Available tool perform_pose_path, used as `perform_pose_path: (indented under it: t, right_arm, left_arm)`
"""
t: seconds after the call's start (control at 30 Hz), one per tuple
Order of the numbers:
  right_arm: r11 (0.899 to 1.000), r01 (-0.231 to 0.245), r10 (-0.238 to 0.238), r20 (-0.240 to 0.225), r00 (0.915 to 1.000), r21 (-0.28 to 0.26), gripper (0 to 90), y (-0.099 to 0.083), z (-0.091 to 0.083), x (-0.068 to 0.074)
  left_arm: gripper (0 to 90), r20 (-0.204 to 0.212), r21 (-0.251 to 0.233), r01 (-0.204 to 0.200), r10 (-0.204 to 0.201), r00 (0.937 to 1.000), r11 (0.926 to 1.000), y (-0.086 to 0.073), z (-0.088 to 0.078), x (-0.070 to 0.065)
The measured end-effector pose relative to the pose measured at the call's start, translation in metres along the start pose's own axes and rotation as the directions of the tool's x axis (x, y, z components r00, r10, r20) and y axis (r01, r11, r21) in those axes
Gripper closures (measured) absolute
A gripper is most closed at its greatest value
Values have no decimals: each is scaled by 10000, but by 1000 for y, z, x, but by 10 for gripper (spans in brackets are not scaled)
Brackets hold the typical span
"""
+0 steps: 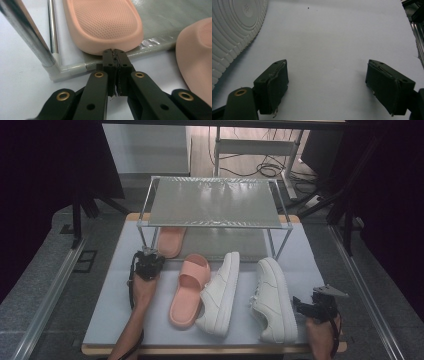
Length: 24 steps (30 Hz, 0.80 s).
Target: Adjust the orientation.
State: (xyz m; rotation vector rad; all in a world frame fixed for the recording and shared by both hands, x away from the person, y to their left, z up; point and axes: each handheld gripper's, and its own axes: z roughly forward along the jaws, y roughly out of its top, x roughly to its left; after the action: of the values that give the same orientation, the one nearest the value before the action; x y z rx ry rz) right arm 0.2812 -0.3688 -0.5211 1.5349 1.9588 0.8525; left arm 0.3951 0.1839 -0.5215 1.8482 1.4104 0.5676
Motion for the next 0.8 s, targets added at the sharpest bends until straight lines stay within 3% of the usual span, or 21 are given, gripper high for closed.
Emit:
perform_pose_path:
  t: [0.23,0.37,0.6,0.8]
  right_arm:
    - [10000,1,-1,2,10000,0,187,0,0,0]
    - [10000,5,-5,-1,10000,4,187,0,0,0]
    - [10000,-20,20,3,10000,2,187,0,0,0]
    - [10000,-15,15,3,10000,4,187,0,0,0]
  left_arm:
    - [876,125,-77,120,-119,9999,9999,-2,-5,1]
    - [869,252,-132,-27,30,9997,9999,-3,-11,-1]
    - [848,731,-262,-362,380,9966,9990,-9,-36,-7]
    - [834,1228,-283,-383,415,9916,9989,-16,-51,-11]
